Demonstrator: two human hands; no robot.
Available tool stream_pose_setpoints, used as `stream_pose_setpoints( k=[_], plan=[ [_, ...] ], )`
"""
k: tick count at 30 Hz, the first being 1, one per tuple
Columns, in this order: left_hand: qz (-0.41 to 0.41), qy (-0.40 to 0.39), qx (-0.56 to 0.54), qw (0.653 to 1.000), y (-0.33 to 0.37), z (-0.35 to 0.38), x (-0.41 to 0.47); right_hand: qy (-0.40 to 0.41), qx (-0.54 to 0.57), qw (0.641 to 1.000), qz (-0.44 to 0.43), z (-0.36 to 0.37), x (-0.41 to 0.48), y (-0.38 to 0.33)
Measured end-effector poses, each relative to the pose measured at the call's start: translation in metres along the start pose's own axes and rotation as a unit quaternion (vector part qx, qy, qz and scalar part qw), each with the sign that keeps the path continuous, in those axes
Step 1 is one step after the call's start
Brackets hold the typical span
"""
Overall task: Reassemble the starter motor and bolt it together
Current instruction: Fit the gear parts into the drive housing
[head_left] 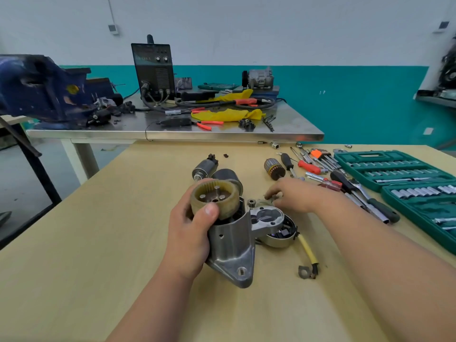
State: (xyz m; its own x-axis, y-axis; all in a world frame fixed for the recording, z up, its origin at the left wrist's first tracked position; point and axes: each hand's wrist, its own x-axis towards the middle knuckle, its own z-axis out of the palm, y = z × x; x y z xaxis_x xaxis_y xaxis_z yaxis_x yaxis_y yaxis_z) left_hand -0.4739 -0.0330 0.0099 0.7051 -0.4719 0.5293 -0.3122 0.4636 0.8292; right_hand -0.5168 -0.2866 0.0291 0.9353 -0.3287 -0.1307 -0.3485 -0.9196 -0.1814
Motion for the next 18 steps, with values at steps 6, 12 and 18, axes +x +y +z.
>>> stream_pose_setpoints(
  k=[6, 12, 18],
  plan=[
    [0.015, 0.005, 0.008, 1.000, 0.002, 0.001, -0.002, 0.014, -0.017, 1.000, 0.011, 0.001, -0.011, 0.015],
    [0.021, 0.003, 0.023, 1.000, 0.005, 0.003, -0.005, 0.168, 0.177, 0.968, 0.053, 0.001, -0.041, 0.025],
    [0.023, 0.007, 0.032, 0.999, 0.006, 0.004, -0.005, 0.085, 0.529, 0.842, -0.058, -0.017, -0.091, -0.017]
  ],
)
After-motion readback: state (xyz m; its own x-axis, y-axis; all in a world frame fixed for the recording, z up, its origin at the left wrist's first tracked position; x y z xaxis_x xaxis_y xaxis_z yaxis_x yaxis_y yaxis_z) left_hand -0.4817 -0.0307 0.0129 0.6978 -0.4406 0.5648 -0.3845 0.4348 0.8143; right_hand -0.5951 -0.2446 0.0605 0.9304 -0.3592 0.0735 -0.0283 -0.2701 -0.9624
